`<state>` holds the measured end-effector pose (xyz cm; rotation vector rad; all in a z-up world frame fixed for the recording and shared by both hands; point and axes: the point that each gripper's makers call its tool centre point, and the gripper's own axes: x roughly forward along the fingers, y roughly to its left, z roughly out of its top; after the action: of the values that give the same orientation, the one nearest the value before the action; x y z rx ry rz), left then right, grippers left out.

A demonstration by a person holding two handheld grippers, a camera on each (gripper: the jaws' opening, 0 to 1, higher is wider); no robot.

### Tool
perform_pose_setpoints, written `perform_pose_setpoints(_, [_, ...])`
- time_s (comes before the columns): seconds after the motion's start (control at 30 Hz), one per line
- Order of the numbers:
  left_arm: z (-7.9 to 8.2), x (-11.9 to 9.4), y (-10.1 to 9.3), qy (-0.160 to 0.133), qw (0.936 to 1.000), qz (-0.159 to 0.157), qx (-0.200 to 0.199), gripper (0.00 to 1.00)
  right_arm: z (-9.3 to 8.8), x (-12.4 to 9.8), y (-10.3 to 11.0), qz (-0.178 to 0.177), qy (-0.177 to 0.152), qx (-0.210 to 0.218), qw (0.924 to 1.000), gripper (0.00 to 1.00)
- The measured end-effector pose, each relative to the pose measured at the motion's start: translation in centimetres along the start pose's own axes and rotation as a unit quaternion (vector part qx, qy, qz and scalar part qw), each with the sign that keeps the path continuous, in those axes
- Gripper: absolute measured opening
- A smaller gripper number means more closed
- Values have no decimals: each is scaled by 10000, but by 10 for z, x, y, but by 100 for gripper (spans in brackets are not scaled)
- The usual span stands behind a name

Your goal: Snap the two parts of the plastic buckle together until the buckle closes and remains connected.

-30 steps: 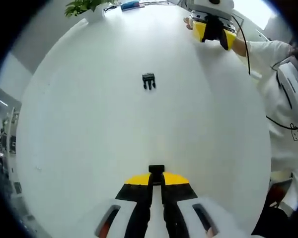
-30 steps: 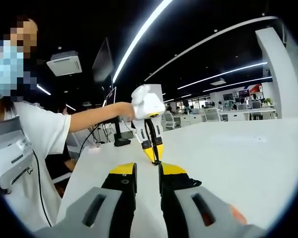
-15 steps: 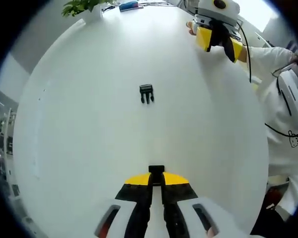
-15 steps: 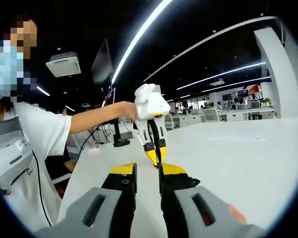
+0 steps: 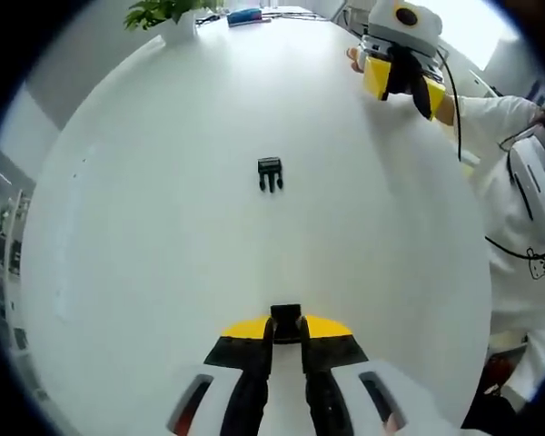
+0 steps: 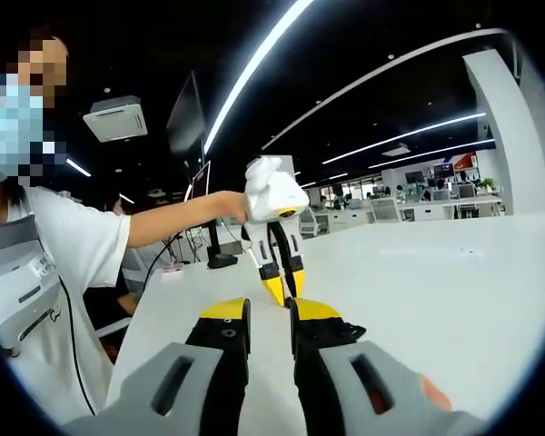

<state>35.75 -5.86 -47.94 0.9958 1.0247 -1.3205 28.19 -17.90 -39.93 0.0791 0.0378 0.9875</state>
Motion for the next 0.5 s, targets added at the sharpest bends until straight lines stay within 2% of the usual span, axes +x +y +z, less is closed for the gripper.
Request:
perform_pose_setpoints(0.1, [-1, -2, 1, -45, 10000, 27, -2, 14, -1, 0, 0, -6, 14, 1, 10000, 16])
perform_pose_setpoints(0.3, [-3, -7, 4, -361, 9991, 206, -103, 16, -2, 1, 2, 76, 56, 0, 10000, 17])
perform_pose_setpoints(0.4, [-2, -11, 1, -777, 9964, 279, -178, 17, -3, 2, 4, 142, 68, -27, 9999, 20])
perform_pose_setpoints(0.5, [0, -17, -2, -1314, 9900, 459, -225, 19, -4, 6, 5, 241, 144, -89, 9996, 23])
